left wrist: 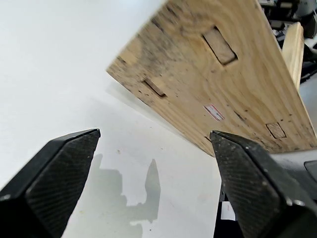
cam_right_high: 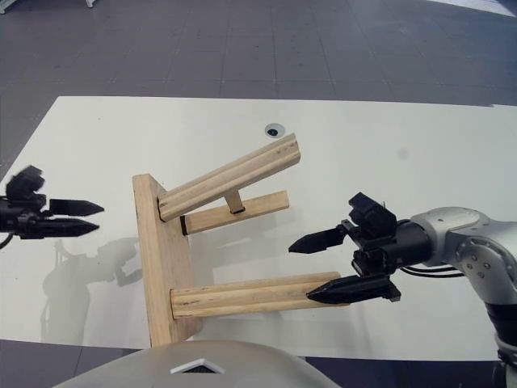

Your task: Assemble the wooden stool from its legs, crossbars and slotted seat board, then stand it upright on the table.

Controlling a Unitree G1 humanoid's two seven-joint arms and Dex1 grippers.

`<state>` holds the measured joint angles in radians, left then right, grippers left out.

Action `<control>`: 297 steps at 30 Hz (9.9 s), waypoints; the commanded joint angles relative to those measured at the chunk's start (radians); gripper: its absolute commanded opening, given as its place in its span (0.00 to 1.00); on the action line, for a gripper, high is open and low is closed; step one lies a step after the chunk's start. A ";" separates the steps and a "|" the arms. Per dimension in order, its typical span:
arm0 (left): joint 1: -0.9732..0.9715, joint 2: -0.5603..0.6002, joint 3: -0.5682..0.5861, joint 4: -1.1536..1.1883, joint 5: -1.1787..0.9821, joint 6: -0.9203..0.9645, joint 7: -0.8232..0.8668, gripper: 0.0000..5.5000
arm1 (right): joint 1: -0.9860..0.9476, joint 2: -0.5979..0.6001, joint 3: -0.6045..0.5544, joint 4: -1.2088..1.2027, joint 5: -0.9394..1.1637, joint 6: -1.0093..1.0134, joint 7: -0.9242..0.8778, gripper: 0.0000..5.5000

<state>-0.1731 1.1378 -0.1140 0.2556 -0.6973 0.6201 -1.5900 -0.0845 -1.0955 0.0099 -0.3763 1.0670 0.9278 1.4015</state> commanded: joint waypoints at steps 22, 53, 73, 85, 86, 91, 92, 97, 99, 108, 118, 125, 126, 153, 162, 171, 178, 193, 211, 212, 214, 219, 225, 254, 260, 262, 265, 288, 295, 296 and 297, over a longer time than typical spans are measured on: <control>-0.007 -0.703 -0.132 -0.595 0.171 0.005 0.777 0.75 | -0.332 0.625 -0.268 0.352 -0.215 -0.236 -0.978 0.96; -0.030 -0.371 0.279 -0.707 -0.217 0.206 0.647 0.75 | -0.276 0.564 0.106 0.598 -0.660 -0.635 -0.329 0.96; 0.000 -0.299 0.368 -0.628 -0.222 0.190 0.580 0.75 | -0.269 0.614 0.103 0.607 -0.632 -0.634 -0.219 0.35; 0.108 -0.153 0.238 -0.317 -0.024 0.068 0.199 0.75 | -0.328 0.465 0.081 0.458 -0.473 -0.263 -0.018 0.30; 0.094 -0.168 0.215 -0.295 0.000 0.053 0.198 0.75 | -0.320 0.459 0.083 0.450 -0.475 -0.260 -0.011 0.30; 0.057 -0.239 0.188 -0.241 0.056 0.000 0.257 0.75 | -0.309 0.450 0.101 0.426 -0.475 -0.245 0.004 0.30; 0.039 -0.258 0.185 -0.223 0.072 -0.018 0.276 0.75 | -0.309 0.448 0.102 0.422 -0.474 -0.242 0.005 0.30; -0.099 -0.371 0.137 -0.177 0.114 -0.042 0.344 0.75 | -0.317 0.451 0.107 0.427 -0.482 -0.244 0.002 0.30; -0.139 -0.389 0.108 -0.187 0.100 -0.009 0.321 0.75 | -0.324 0.457 0.109 0.432 -0.486 -0.249 -0.003 0.30; -0.174 -0.324 0.083 -0.185 0.046 0.145 0.200 0.60 | -0.374 0.476 0.070 0.435 -0.428 -0.170 -0.030 0.30; -0.179 -0.318 0.168 -0.283 -0.105 0.297 0.226 0.39 | -0.467 0.481 -0.013 0.376 -0.234 0.170 -0.140 0.29; -0.250 -0.289 0.332 -0.350 -0.408 0.605 0.264 0.27 | -0.521 0.404 -0.045 0.331 -0.076 0.480 -0.179 0.26; -0.268 -0.292 0.356 -0.345 -0.454 0.647 0.285 0.26 | -0.537 0.397 -0.056 0.332 -0.037 0.552 -0.186 0.26; -0.697 -0.374 0.343 0.325 -0.695 0.990 0.768 0.59 | -1.186 0.311 0.589 1.416 0.424 0.686 -0.198 0.52; -0.604 -0.401 0.366 0.180 -0.607 0.992 0.793 0.60 | -1.126 0.356 0.410 1.360 0.113 0.686 -0.145 0.73; -0.570 -0.368 0.302 0.168 -0.726 0.994 0.782 0.44 | -1.072 0.372 0.297 1.272 0.005 0.686 -0.115 0.74; -0.502 -0.325 0.268 0.116 -0.795 0.994 0.771 0.39 | -0.952 0.297 0.292 0.995 -0.037 0.633 0.025 0.74; -0.483 -0.248 0.181 0.077 -0.892 0.994 0.715 0.36 | -0.882 0.198 0.400 0.784 0.025 0.684 0.171 0.36; -0.523 -0.289 0.082 0.070 -0.515 0.710 0.723 0.43 | -1.107 0.089 1.043 0.981 0.601 0.687 0.083 0.36; -0.530 -0.304 0.090 0.084 -0.490 0.689 0.736 0.48 | -1.096 0.084 1.039 0.968 0.603 0.687 0.077 0.40; -0.536 -0.331 0.114 0.106 -0.445 0.651 0.763 0.56 | -1.067 0.083 1.012 0.955 0.600 0.686 0.038 0.48; -0.528 -0.342 0.153 0.090 -0.387 0.654 0.727 0.70 | -1.002 0.089 0.907 0.970 0.543 0.686 -0.042 0.66; -0.509 -0.285 0.246 0.091 -0.393 0.708 0.632 0.70 | -0.897 0.095 0.696 1.023 0.259 0.670 -0.066 0.69; -0.215 -0.597 0.533 -0.156 0.047 0.137 1.193 0.70 | -0.687 0.479 -0.080 1.173 -0.429 -0.377 -0.690 0.69; -0.085 -0.887 0.351 -0.401 0.226 -0.027 1.453 0.70 | -0.355 0.766 -0.064 0.675 -0.625 -0.678 -1.125 0.69; -0.038 -0.945 0.304 -0.418 0.279 -0.096 1.482 0.70 | -0.286 0.840 -0.059 0.628 -0.676 -0.723 -1.208 0.69; 0.033 -0.995 0.252 -0.425 0.329 -0.172 1.484 0.70 | -0.232 0.897 -0.016 0.627 -0.792 -0.778 -1.284 0.69; 0.013 -1.021 0.262 -0.405 0.401 -0.194 1.493 0.70 | -0.262 1.003 -0.061 0.576 -0.900 -0.712 -1.344 0.69; 0.006 -1.027 0.240 -0.425 0.429 -0.192 1.508 0.70 | -0.250 1.015 -0.055 0.554 -0.905 -0.689 -1.319 0.69; 0.004 -1.027 0.240 -0.420 0.435 -0.197 1.513 0.70 | -0.250 1.017 -0.056 0.556 -0.906 -0.690 -1.317 0.69; 0.001 -1.029 0.240 -0.416 0.441 -0.205 1.516 0.70 | -0.250 1.017 -0.057 0.558 -0.907 -0.691 -1.316 0.69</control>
<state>-0.1522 0.1111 0.1284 -0.1617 -0.2731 0.4226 -0.0893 -0.3282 -0.0851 -0.0477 0.1938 0.1600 0.2222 0.0809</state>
